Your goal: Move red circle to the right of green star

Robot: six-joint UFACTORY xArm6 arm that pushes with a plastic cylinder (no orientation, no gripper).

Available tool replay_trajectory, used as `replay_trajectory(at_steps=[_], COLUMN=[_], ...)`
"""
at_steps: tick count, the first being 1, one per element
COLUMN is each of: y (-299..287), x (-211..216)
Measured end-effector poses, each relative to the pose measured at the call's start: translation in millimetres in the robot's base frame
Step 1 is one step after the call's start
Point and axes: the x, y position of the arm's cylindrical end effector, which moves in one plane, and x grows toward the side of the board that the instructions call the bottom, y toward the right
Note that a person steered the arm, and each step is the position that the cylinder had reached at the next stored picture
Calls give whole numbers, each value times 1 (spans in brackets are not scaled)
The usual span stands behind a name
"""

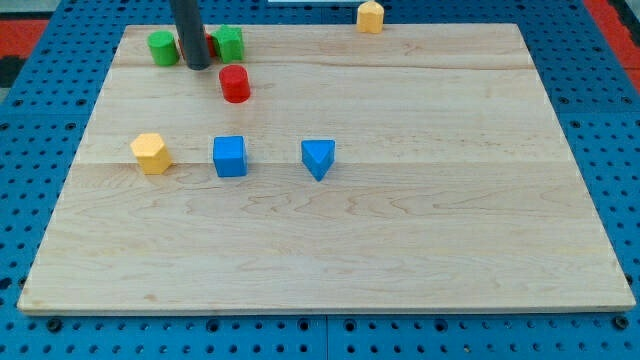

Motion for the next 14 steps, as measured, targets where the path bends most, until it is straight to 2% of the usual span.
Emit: replay_trajectory(at_steps=[2, 3, 7, 8, 10, 12, 13, 14], y=[-5, -50, -55, -54, 17, 73, 87, 57], x=[43, 27, -18, 12, 85, 44, 44, 53])
